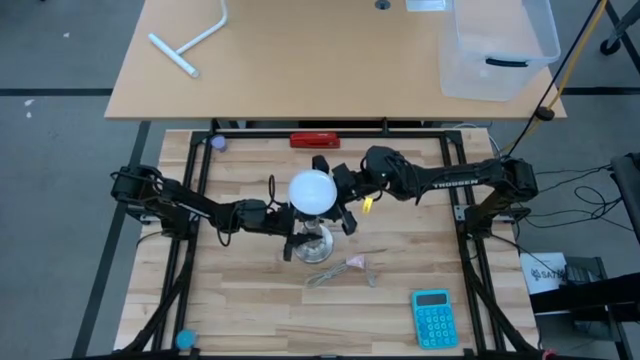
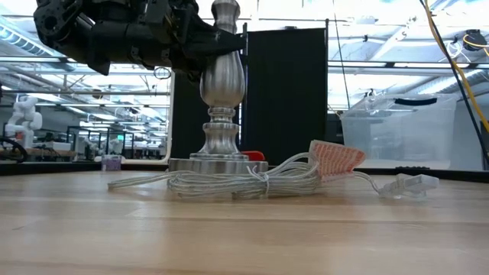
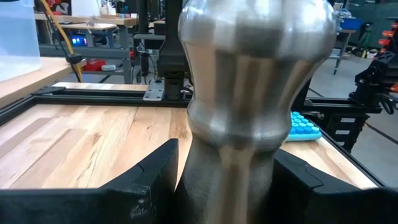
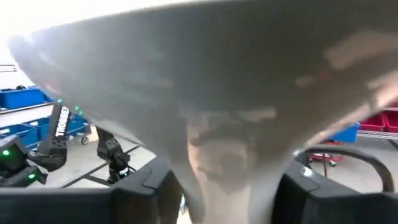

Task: Screw lightbulb
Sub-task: Remove the white lightbulb from the silver lamp

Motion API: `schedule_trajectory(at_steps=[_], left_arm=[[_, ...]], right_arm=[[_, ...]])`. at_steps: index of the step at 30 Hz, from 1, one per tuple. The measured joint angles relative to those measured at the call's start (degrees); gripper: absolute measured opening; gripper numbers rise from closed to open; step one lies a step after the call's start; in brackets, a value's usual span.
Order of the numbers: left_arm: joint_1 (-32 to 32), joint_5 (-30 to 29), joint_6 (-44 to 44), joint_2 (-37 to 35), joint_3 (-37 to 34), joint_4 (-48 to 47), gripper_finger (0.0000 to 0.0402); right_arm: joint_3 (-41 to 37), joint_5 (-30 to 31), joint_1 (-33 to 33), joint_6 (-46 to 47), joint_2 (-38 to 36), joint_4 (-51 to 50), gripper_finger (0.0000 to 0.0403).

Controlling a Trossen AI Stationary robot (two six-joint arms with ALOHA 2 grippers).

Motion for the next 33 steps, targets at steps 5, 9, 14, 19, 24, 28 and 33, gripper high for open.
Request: schedule_trajectory(at_steps=[5, 9, 14, 19, 24, 28, 33], left_arm=[[0.24, 0.01, -0.31, 0.01, -0.02, 0.15, 0.019], [0.24, -0.01, -0.31, 0.06, -0.04, 0.33, 0.019], [0.24, -0.06, -0.28, 0.12, -0.04, 0.65, 0.019], [0.24, -0.06, -0.31, 0.12, -0.13, 0.69, 0.019], [0.24, -0.06, -0.29, 0.12, -0.13, 0.77, 0.019], [0.24, -0.06, -0.31, 0.12, -0.13, 0.78, 0.019], [0.24, -0.06, -0.31, 0.12, -0.13, 0.8, 0.019]], right_arm=[[0.09, -0.13, 0.04, -0.71, -0.61, -1.17, 0.0212], [0.13, -0.09, 0.02, -2.21, -1.92, -3.41, 0.0247], [0.13, 0.16, -0.27, -6.19, -4.56, -8.63, 0.0274], [0.15, 0.09, -1.51, -10.39, -7.6, -14.99, 0.0296], [0.15, 0.6, -2.28, -12.64, -10.63, -18.42, 0.0308], [0.2, 7.36, -2.22, -17.15, -14.68, -27.16, 0.0306], [0.06, 15.12, 0.39, -19.73, -20.5, -39.69, 0.0302]])
